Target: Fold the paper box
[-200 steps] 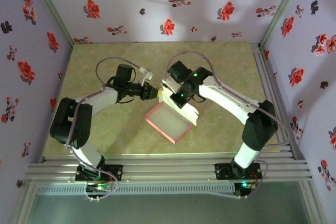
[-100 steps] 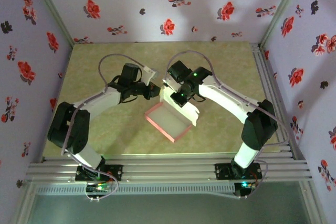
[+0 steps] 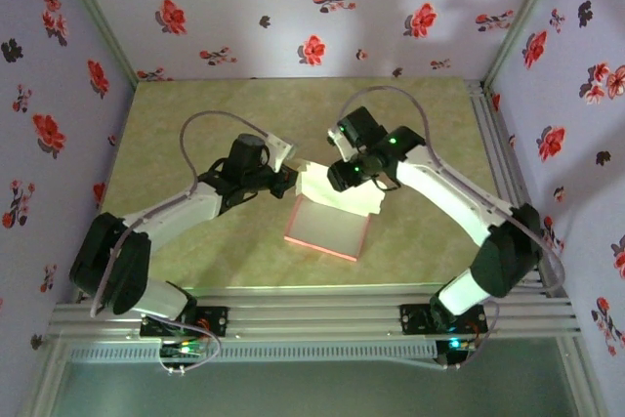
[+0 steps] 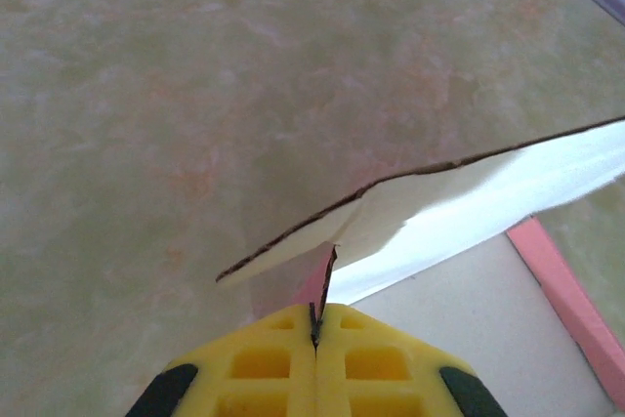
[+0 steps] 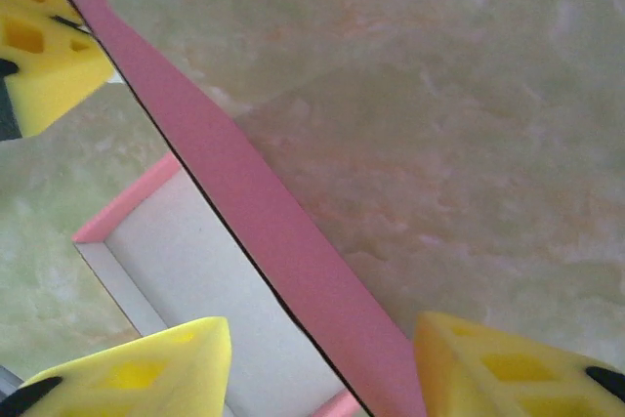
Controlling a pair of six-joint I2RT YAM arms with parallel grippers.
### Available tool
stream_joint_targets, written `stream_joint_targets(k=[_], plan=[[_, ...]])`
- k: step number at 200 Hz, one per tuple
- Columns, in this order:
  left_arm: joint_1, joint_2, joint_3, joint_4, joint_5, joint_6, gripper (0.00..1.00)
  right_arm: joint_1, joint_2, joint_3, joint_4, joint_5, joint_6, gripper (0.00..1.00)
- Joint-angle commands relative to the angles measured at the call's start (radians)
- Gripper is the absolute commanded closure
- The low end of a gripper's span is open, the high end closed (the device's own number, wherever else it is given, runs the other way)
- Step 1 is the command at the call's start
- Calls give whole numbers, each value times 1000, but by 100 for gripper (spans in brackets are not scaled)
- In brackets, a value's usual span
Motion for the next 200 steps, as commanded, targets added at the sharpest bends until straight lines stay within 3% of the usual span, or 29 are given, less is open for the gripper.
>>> stream_joint_targets(k=[1,69,149,200], plan=[[-17,-28,-29,23,-137,-63,100,-23,-76,-94,48,-9,90,43],[-36,-37,-23,-3,-170,-73,100,-132,-173,-262,108,-66,43,42],[-43,-36,-17,-22,-189,-78,100,-153,-158,-248,70,50,51,66],[-48,-44,-14,-16,-194,-113,100,-152,-143,-250,83,16,94,80]])
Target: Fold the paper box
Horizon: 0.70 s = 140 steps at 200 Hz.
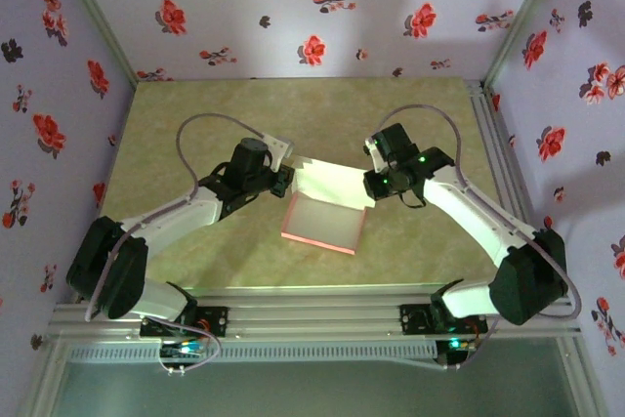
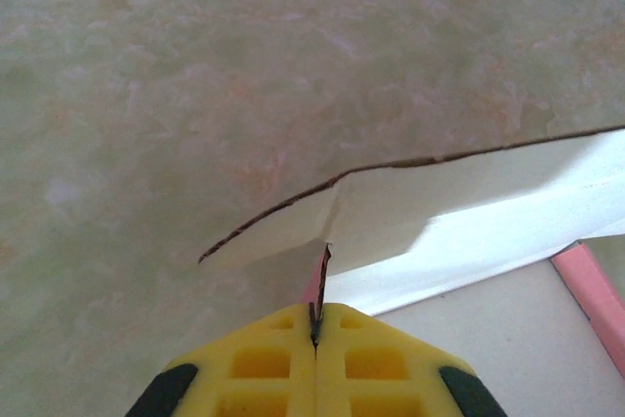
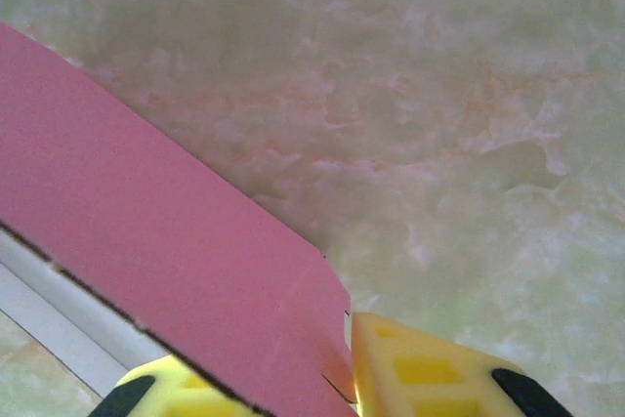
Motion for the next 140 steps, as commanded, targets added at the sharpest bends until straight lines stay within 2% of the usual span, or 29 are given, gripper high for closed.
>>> stream_joint_targets(k=[1,30,90,140], plan=[[-12,-21,4,-28,-27,-40,100,-4,11,15,-2,-5,39,81],[-41,-32,8,-2,-74,-107,100,0,15,28,26,-7,131,89],[-96,-26,34,6,-215,-332,100,40,35,67,29,143,330,100],[-136,-18,37,45,-323,-550,100,78,41,65,74,233,458,100]])
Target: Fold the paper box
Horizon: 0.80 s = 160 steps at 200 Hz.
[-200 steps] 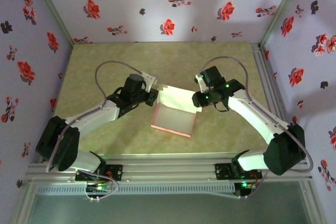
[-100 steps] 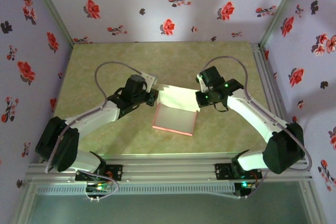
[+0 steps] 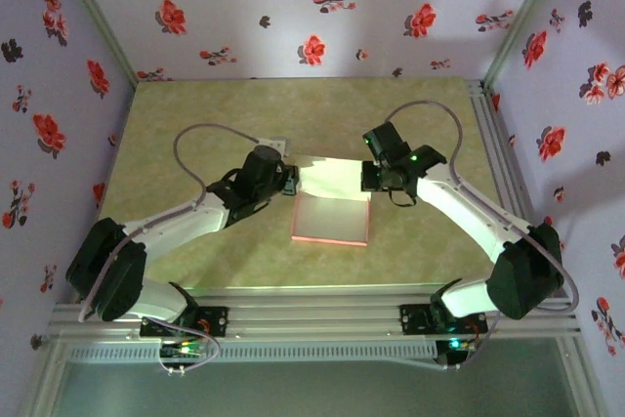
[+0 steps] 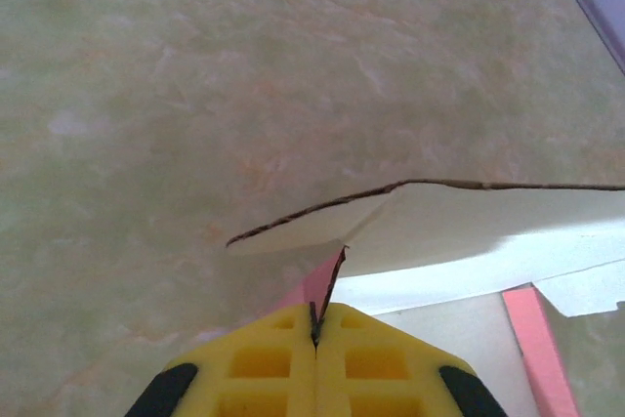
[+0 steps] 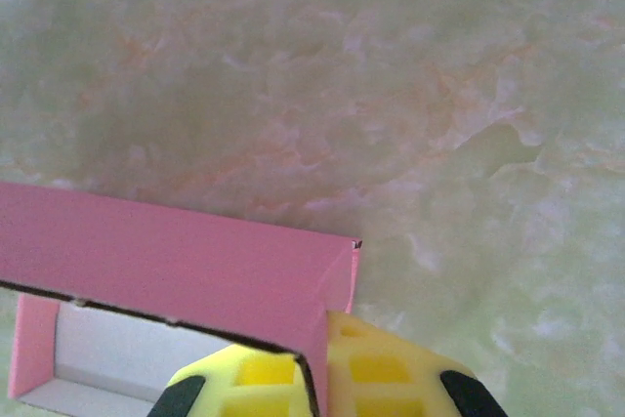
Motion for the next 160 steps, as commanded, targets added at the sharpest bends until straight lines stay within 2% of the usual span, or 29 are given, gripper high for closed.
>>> stream_joint_targets(k=[1,44,99,160], plan=[[-21,-11,34,32,-97,-163,100,21,9,32,45,88,106,100],[-43,-5,12,131,-175,-234,100,57,13,8,126,151,174,100],[-43,58,-33,379,-247,-149,100,69,34,-60,429,268,120,100],[-37,150,-80,550,-272,-71,100,69,94,-86,604,317,38,100]])
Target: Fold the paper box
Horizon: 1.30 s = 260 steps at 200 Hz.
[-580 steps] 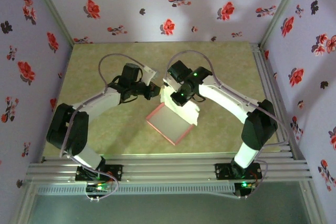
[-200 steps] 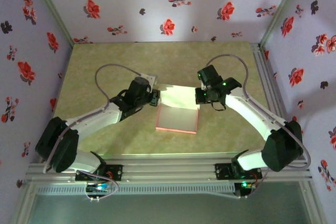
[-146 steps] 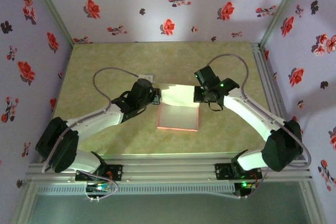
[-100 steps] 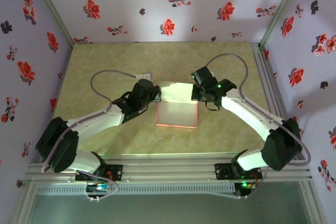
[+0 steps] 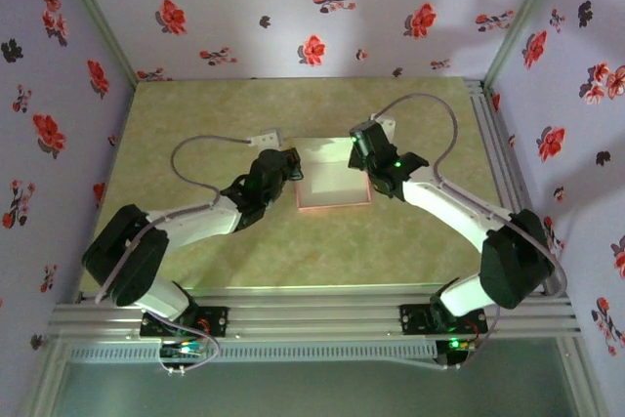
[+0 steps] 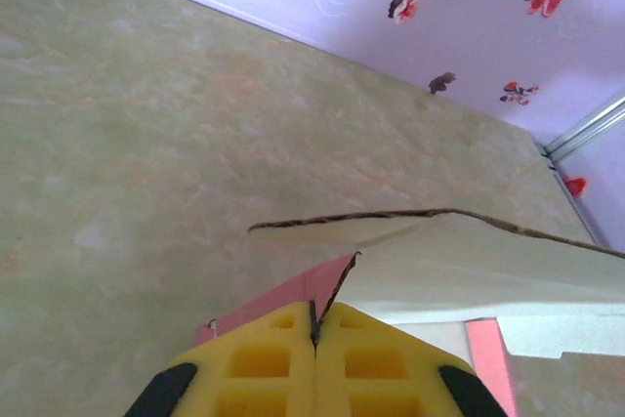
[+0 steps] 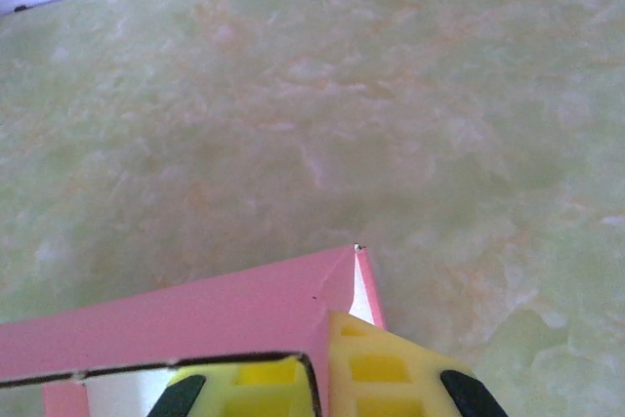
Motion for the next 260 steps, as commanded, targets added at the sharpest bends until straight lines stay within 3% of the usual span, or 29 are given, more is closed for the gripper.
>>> stream_joint_targets(k=[1,98,260], plan=[[-5,38,-23,142,3,49,100,13,21,-18,159,18,-53,100],[-7,137,-72,312,20,57,100,10,11,-166,247,11,-171,100],[-59,223,-308,585,18,16,97,12,-68,-441,450,-16,-96,92]])
